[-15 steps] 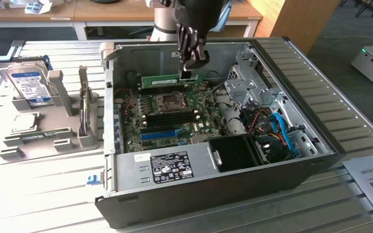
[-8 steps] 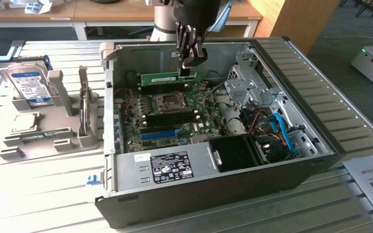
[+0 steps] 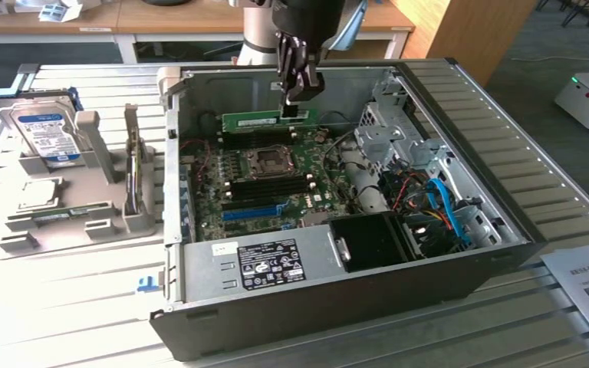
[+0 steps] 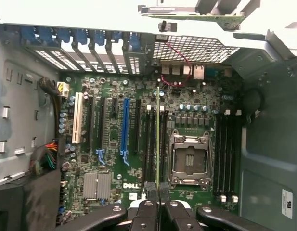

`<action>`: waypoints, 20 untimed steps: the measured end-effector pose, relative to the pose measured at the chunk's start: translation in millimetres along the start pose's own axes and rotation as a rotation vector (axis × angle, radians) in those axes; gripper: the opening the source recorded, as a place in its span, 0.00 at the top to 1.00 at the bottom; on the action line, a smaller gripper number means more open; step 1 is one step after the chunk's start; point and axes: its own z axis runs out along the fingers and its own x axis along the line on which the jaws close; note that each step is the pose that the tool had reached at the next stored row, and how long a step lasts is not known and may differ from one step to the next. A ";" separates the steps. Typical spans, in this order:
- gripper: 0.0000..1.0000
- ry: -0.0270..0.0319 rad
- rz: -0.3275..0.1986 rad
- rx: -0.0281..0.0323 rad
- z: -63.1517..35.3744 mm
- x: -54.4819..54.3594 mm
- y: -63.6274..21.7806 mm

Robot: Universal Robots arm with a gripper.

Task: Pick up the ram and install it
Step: 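Pick up the ram and move it above insertion slot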

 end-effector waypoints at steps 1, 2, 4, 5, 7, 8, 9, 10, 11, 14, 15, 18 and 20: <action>0.88 0.0000 0.000 -0.0001 0.2 -1.0 -0.1; 0.88 0.0001 0.000 0.0000 0.4 -2.1 -0.1; 0.88 0.0002 0.000 -0.0001 0.7 -3.5 -0.2; 0.88 0.0001 0.000 -0.0001 0.7 -3.5 -0.2; 0.88 0.0001 0.000 -0.0001 0.7 -3.5 -0.2; 0.88 0.0000 0.000 0.0000 0.7 -3.6 -0.2; 0.88 0.0000 0.001 0.0000 0.7 -3.6 -0.2; 0.88 -0.0001 0.003 0.0001 0.8 -3.6 -0.2; 0.88 -0.0002 0.006 0.0001 0.8 -3.6 -0.2; 0.88 -0.0007 0.015 0.0003 0.9 -3.6 -0.2; 0.88 -0.0009 0.017 0.0004 0.9 -3.6 -0.2; 0.88 -0.0009 0.018 0.0004 0.9 -3.6 -0.2; 0.88 -0.0010 0.018 0.0004 0.9 -3.6 -0.6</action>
